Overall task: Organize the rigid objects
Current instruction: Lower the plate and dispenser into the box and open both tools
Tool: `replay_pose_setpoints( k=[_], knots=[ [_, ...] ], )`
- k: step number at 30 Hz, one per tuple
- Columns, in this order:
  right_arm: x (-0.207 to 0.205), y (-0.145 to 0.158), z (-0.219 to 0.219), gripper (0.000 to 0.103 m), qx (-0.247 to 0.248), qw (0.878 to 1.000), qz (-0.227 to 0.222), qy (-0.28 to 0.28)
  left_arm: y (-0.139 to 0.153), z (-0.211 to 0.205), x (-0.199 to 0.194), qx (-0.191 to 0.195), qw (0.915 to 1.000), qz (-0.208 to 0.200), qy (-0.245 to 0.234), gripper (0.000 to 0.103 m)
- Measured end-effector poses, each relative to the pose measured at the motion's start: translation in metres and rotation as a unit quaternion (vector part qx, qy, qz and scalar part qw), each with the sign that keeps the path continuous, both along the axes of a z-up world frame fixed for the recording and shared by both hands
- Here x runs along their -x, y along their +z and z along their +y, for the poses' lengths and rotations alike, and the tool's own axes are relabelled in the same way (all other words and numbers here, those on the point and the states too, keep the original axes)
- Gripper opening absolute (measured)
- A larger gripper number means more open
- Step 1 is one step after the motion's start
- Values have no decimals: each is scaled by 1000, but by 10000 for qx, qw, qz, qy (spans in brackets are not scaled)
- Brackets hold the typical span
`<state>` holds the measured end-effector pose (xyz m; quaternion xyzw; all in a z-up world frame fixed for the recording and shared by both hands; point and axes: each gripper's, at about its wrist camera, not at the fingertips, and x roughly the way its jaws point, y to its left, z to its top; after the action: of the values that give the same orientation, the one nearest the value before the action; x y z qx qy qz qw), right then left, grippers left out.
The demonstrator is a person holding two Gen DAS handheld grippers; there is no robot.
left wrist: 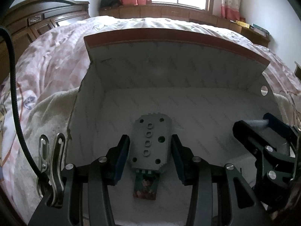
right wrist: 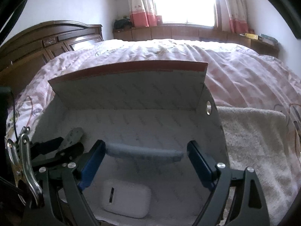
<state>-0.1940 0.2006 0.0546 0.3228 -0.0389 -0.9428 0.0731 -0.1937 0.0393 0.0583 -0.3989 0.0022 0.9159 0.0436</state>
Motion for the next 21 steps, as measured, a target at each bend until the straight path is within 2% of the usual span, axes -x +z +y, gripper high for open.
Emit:
replay_pose_setpoints(
  k=[4,21],
  knots=[
    [-1,2,4,98,253,9997,2,70,2,3,-2,153,9999,62,-7,50],
    [-33,23,-1,98,328,9991,99,251,21,-4,-27,175,9998,124,14,50]
  ],
)
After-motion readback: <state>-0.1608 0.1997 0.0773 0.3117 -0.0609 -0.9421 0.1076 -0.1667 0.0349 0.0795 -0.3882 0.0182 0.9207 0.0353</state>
